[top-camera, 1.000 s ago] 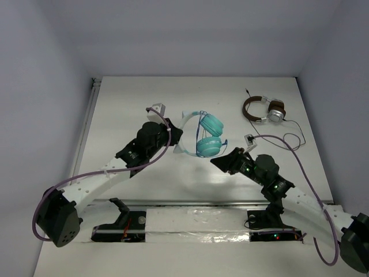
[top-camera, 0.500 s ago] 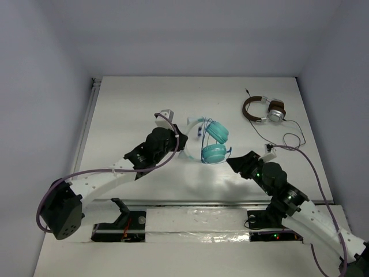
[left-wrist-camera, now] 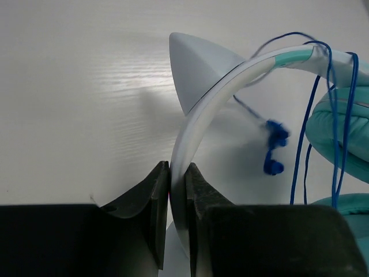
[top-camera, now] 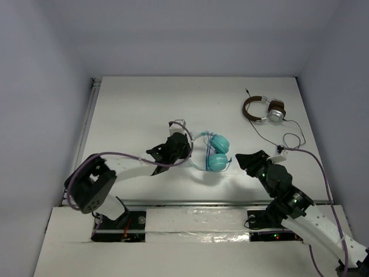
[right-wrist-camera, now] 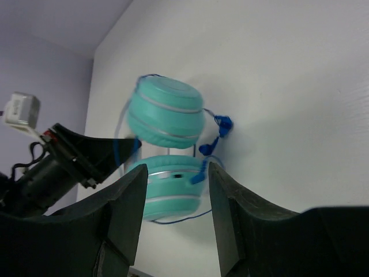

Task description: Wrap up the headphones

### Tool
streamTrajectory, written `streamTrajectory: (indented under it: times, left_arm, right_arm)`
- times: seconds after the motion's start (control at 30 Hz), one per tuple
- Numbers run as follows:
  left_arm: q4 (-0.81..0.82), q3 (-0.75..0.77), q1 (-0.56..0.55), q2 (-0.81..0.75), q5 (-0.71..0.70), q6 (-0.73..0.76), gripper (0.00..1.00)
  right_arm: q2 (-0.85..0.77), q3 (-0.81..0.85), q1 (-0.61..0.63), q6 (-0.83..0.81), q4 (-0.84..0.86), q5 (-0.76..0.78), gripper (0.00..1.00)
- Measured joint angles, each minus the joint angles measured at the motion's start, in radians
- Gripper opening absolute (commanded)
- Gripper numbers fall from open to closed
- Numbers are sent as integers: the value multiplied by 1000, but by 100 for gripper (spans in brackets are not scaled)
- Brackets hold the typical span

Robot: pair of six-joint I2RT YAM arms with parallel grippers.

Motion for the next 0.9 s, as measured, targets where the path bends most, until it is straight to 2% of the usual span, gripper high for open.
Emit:
streamTrajectory:
  times: [0.2,0.47,0.5,0.53,0.6,0.63,0.7,0.73,0.8,0.83,0.9]
  left_arm:
    - [3,62,53,267,-36,-10,0]
    - [13,185,88,340,-84,-5,0]
    - [9,193,91,345,-86,-3,3]
    - [6,202,93,352,-90,-2,13]
    - [0,224,100,370,-94,3,24]
    - [0,233,102,377,-96,4,34]
    - [3,241,103,376,-103,10,42]
    - [8,241,103,372,-108,10,50]
    - [8,239,104,356,-113,16,59]
    - [6,237,104,344,-115,18,65]
    - [-1,222,104,303,-116,22,71]
  right_arm:
    - [40,7,0,-26,0,27,52]
    - [61,21,0,-59,9,38,53]
    - [69,24,0,-63,10,39,53]
    - [79,30,0,-68,10,40,54]
    - [100,46,0,-81,11,41,55]
    - [110,56,0,-85,12,41,55]
    - [132,83,0,-96,12,41,55]
    - [139,97,0,-101,14,41,57]
    - [145,126,0,-115,13,41,59]
    - [146,141,0,-120,11,41,66]
    - [146,184,0,-136,2,42,75]
